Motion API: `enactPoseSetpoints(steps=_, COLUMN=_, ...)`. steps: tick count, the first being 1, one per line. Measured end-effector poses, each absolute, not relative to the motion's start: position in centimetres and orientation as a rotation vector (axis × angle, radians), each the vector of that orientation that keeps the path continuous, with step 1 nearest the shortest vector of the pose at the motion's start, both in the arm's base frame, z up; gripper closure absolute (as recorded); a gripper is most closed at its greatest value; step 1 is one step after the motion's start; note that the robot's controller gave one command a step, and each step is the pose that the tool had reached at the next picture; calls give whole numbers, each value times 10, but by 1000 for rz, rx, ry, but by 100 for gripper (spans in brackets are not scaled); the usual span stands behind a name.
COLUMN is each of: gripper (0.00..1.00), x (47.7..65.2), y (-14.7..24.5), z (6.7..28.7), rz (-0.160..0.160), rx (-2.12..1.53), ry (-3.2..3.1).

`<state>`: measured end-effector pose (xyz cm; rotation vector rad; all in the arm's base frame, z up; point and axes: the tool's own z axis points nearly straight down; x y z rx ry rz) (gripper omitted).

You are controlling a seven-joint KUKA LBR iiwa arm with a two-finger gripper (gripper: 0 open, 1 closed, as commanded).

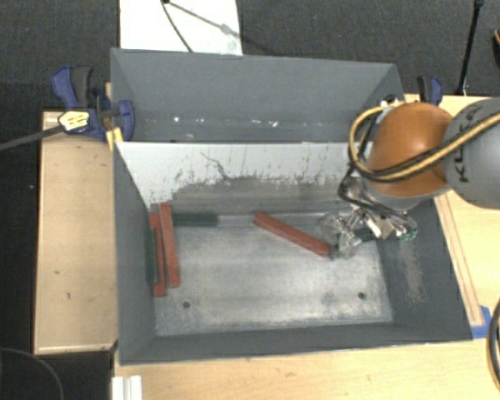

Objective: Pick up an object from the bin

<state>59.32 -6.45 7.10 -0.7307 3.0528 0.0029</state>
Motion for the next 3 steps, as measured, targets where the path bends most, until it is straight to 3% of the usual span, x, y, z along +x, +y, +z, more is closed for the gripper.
enactPoseSetpoints(steps=1, gripper=100, x=578, y=-49, z=206, rz=-4, rx=-779, ry=3032)
enactPoseSetpoints(steps=2, gripper=0, x=577, y=-49, z=201, rz=1, rx=-775, ry=3041)
enactPoseSetpoints(steps=3, gripper=0, x=578, y=-51, z=66, rz=6, rx=-888, ry=3017)
